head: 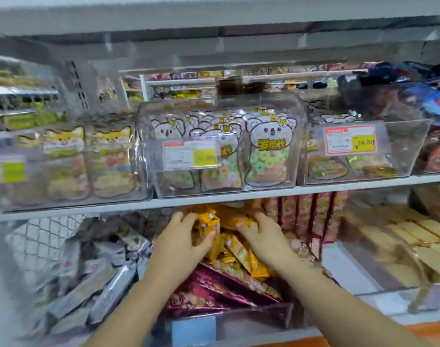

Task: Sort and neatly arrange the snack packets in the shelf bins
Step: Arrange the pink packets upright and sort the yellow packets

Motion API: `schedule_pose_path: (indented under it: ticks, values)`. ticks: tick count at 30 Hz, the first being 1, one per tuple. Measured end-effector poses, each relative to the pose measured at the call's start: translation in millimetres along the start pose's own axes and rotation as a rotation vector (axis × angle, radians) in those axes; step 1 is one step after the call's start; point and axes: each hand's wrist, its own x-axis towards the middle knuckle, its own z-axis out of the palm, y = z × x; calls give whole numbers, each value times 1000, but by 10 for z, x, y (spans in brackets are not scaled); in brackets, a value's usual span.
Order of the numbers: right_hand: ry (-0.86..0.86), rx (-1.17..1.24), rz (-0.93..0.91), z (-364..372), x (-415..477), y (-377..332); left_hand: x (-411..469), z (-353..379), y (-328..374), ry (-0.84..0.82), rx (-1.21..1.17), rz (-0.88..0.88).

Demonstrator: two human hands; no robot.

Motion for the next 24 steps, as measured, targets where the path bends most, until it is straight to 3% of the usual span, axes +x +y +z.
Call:
schedule_pose_path:
  ticks: [4,9,16,20,24]
  values:
    - [-112,-258,-42,202,37,-56,8,70,-245,-37,83,-103]
    - [-149,-468,-221,188,-98,-50,-51,129,-473,-77,37,-56]
    - [46,-346,-516,59,-322,29,-146,63,-554,-98,-121,34]
    - [-182,-449,-743,162,-560,-156,-241,-57,-557,-73,-90,74]
    - [-260,-582,-666,292,-527,-219,-412,-233,-524,-189,44,107]
